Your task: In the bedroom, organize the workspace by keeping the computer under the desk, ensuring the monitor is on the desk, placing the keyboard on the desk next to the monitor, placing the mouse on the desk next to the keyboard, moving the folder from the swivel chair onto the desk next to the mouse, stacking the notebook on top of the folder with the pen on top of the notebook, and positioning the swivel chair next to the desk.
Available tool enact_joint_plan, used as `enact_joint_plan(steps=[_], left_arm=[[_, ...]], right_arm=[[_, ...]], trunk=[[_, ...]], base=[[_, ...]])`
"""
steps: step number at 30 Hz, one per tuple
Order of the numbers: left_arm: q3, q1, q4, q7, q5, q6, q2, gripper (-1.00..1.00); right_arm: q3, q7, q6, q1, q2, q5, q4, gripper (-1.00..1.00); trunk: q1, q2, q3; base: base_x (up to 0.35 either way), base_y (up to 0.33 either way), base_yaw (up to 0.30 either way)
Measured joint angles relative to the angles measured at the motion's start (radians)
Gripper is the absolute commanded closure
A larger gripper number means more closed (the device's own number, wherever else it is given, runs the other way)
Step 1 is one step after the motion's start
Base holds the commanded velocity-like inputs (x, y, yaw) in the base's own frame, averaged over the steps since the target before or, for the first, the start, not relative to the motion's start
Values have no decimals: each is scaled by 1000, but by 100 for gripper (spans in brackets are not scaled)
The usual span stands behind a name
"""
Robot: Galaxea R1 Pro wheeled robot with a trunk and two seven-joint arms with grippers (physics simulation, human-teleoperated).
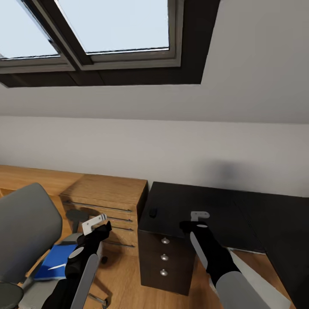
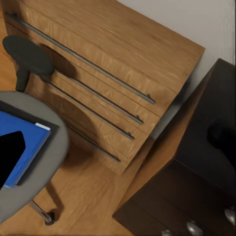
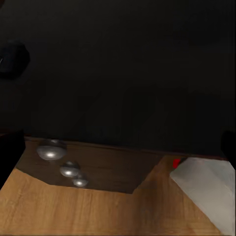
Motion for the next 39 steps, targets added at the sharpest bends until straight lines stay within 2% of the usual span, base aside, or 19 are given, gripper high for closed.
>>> enact_joint_plan(steps=[12,21,26,29,36,39], left_arm=[[0,0,0,0,0,0,0,-100],[1,0,0,0,0,0,0,-100],[1,0,0,0,-1,0,0,-100],[0,0,3,0,0,0,0,-100],[0,0,43,1,-2,0,0,-100],[0,0,86,1,-3,-1,9,-100]], right_arm=[[2,-1,0,0,2,3,6,-100],[4,-2,0,0,3,5,8,-100],[4,-2,-2,0,3,6,7,-100],[4,-4,-20,1,3,8,7,-100],[3,-5,-136,32,1,10,3,-100],[2,-5,-178,48,-2,10,2,-100]], trunk=[[-46,84,25],[-81,148,40],[-100,183,48],[-101,183,43],[-101,183,39],[-101,183,39]], base=[[-339,38,-186],[-330,2,-31],[-156,0,2],[-46,0,38],[-10,0,13],[-2,0,3]])
